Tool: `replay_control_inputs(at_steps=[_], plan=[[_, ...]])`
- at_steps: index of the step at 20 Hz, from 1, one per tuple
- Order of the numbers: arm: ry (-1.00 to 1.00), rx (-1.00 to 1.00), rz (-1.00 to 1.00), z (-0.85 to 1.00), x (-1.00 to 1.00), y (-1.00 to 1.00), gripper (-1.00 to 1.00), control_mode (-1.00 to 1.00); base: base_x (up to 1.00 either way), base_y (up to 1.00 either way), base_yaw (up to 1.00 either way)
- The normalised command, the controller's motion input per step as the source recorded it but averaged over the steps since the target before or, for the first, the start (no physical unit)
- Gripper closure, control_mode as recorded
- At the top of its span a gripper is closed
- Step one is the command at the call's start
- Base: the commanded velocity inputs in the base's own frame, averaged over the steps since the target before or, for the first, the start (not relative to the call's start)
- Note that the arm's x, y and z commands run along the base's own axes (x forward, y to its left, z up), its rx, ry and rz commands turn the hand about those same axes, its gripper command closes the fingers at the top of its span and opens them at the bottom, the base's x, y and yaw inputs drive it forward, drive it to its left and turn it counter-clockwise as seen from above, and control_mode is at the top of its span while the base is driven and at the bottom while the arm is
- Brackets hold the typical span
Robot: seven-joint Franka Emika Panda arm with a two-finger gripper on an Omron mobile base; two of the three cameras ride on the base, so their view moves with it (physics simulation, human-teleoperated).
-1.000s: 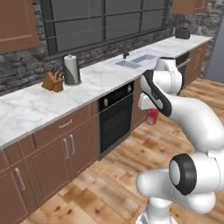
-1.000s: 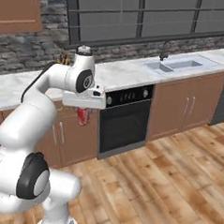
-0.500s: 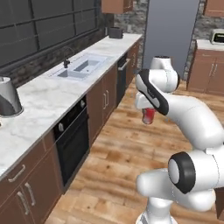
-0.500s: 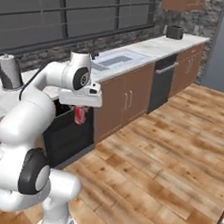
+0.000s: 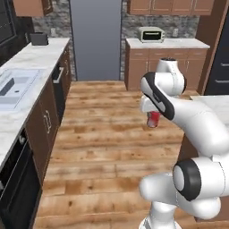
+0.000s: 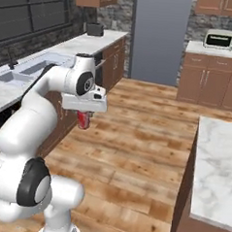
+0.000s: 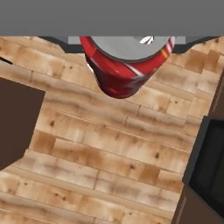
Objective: Four empty soda cans are scattered around the kitchen. Gather all the cans and cluster them next to the stove for recycling.
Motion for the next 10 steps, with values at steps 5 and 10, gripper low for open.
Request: replay_control_inputs(at_steps=[5,10], plan=[[0.0,0.0,0.0,0.0,0.0,0.0,1.0,1.0,0.97,0.62,-0.24],[0.0,0.0,0.0,0.0,0.0,0.0,1.0,1.0,0.89,0.78,-0.01]])
